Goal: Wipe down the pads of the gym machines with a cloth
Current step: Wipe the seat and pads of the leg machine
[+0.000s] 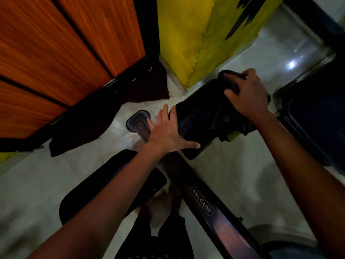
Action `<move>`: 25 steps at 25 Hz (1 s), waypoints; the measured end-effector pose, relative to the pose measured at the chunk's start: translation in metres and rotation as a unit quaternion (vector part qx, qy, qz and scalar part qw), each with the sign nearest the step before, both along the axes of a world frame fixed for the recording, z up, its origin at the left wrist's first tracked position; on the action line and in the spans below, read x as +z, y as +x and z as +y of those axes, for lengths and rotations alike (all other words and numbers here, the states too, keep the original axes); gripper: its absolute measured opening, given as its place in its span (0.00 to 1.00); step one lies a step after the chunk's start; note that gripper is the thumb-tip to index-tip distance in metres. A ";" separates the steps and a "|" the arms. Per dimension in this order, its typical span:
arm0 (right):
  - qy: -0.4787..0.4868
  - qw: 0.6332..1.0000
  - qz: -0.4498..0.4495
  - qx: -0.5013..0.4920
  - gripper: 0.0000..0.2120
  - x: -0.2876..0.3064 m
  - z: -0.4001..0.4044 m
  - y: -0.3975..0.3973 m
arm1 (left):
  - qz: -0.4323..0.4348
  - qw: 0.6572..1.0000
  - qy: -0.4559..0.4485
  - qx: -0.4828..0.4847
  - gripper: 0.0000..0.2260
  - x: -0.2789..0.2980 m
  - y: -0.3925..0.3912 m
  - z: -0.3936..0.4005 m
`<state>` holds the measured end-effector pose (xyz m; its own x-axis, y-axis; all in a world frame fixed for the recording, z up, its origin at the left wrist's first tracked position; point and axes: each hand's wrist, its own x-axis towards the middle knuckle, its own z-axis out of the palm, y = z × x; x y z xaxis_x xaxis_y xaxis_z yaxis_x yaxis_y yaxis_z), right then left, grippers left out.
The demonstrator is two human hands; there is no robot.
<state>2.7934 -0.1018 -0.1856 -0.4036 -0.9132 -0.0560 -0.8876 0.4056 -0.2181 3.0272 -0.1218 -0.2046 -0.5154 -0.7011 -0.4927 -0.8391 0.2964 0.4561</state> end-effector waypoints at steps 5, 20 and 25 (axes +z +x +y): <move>0.008 0.995 0.088 0.036 0.23 0.000 0.001 0.042 | 0.022 0.999 -0.013 0.033 0.60 -0.011 -0.004 0.011; -0.078 0.991 -0.102 0.022 0.29 -0.015 0.093 0.115 | 0.002 0.974 -0.180 -0.141 0.45 -0.009 0.016 0.060; 0.004 0.988 -0.156 -0.006 0.24 0.011 0.099 0.133 | 0.033 0.990 -0.102 -0.088 0.36 0.024 0.072 0.064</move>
